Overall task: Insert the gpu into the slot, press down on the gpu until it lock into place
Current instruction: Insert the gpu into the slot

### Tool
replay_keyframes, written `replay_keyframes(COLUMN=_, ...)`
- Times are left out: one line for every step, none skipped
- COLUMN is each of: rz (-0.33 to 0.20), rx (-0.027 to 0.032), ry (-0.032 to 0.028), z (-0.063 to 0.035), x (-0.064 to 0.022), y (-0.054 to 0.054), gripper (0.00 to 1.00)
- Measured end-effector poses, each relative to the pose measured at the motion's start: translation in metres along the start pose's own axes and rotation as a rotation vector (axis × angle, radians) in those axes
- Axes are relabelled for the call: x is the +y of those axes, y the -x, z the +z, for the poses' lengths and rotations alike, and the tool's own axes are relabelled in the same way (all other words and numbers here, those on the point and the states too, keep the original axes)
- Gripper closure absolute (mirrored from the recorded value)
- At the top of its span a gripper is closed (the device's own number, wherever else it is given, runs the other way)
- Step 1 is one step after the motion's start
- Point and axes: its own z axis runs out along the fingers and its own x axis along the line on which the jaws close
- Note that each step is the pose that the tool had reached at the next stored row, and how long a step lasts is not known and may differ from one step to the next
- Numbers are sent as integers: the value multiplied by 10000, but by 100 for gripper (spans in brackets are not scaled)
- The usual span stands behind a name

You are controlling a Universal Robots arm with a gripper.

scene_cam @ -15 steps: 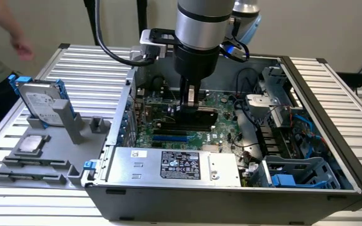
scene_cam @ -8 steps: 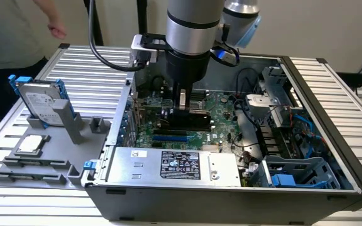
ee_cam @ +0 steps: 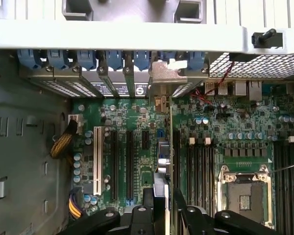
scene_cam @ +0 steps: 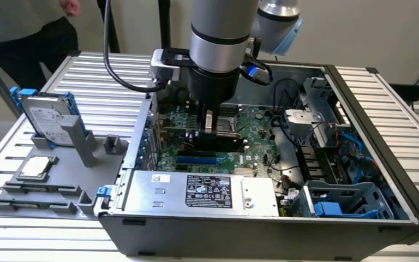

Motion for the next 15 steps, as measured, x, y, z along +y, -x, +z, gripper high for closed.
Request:
replay_keyframes(rz=1, rx=0, ry=-1, z=17, x=2, y=-1, gripper=74)
replay_keyframes(rz=-1, rx=0, ry=0, z=31, x=2, y=-2, gripper=74)
replay_keyframes(rz=-1, rx=1, ry=1, z=45, x=3, y=-3, gripper=74)
replay_keyframes(rz=0, rx=0, ry=0, z=59, x=4, y=-4, gripper=74)
replay_keyframes(rz=0, rx=0, ry=0, z=73, x=4, y=-5, gripper=74)
replay_keyframes(rz=0, rx=0, ry=0, z=84, x=5, y=-5, gripper=74)
replay_keyframes(rz=1, rx=0, ry=0, z=94, x=8, y=-6, gripper=74)
replay_keyframes(rz=1, rx=0, ry=0, z=106, x=11, y=-7, gripper=74)
replay_keyframes(rz=1, rx=0, ry=0, z=116, x=14, y=-8, gripper=74)
replay_keyframes(rz=1, rx=0, ry=0, z=127, x=17, y=-8, gripper=74)
replay_keyframes(rz=0, rx=0, ry=0, z=135, x=19, y=-9, gripper=74)
replay_keyframes(rz=-1, rx=1, ry=0, z=142, x=19, y=-10, gripper=74)
replay_keyframes(rz=-1, rx=-1, ry=0, z=150, x=22, y=-10, gripper=74)
replay_keyframes(rz=1, rx=0, ry=0, z=159, x=28, y=-11, gripper=74)
replay_keyframes(rz=1, rx=0, ry=0, z=167, x=33, y=-11, gripper=74)
